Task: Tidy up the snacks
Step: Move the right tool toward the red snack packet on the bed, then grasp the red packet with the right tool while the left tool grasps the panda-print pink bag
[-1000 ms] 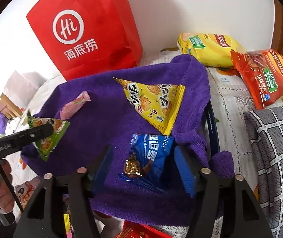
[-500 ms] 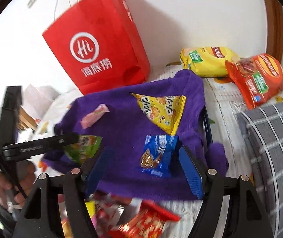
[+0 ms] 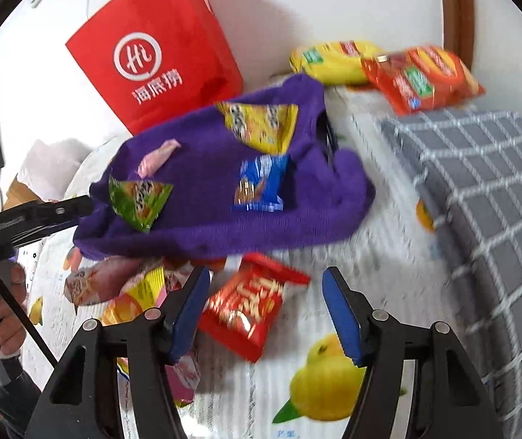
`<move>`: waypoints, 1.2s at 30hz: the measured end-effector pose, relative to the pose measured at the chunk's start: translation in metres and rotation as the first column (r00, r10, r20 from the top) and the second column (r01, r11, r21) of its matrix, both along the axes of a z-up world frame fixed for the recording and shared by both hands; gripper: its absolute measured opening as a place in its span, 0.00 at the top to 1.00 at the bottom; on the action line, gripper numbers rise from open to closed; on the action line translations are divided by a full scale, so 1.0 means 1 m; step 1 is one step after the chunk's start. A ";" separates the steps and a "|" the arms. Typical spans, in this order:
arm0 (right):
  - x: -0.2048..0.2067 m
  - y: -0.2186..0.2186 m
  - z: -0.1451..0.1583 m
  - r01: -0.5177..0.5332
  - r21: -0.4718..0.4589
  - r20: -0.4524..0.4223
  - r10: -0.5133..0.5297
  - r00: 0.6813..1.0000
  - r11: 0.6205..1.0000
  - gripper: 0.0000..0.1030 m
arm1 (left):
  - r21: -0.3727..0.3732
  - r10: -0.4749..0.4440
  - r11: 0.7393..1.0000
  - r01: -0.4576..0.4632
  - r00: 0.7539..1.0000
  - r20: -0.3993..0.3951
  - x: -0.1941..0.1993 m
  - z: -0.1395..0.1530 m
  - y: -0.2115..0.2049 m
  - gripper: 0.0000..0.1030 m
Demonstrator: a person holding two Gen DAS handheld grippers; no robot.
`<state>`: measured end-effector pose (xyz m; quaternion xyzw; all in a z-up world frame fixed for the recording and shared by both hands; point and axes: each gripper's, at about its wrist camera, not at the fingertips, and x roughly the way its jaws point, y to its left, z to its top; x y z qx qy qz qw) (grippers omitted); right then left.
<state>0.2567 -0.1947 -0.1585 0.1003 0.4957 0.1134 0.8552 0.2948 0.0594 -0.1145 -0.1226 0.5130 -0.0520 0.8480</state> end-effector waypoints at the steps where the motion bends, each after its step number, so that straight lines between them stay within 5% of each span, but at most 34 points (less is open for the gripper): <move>1: 0.000 0.000 -0.004 0.010 0.009 -0.016 -0.010 1.000 1.000 0.37 | 0.002 -0.001 1.000 0.001 1.000 0.001 -0.005 0.002 0.002 0.34; 6: 0.006 0.003 -0.017 0.058 0.065 -0.071 -0.054 0.996 0.996 0.37 | 0.001 0.010 1.000 -0.010 1.000 0.009 -0.026 0.008 0.013 0.34; 13: 0.015 0.021 -0.027 0.073 -0.006 -0.093 -0.073 0.993 0.997 0.38 | -0.013 0.026 1.000 -0.026 1.000 0.013 -0.046 0.011 0.027 0.34; 16: 0.015 0.030 -0.028 0.058 -0.107 -0.074 -0.067 0.995 0.993 0.60 | -0.027 0.032 0.999 -0.031 0.999 0.009 -0.047 0.008 0.028 0.34; 25: -0.006 0.010 -0.027 0.027 -0.160 -0.049 -0.035 0.998 0.987 0.60 | -0.069 -0.026 0.997 0.025 1.000 -0.001 -0.041 0.000 0.006 0.34; 36: -0.028 0.000 -0.030 0.032 -0.201 0.028 -0.027 0.999 0.979 0.60 | -0.061 -0.065 0.997 0.057 0.989 -0.133 -0.039 -0.046 -0.010 0.33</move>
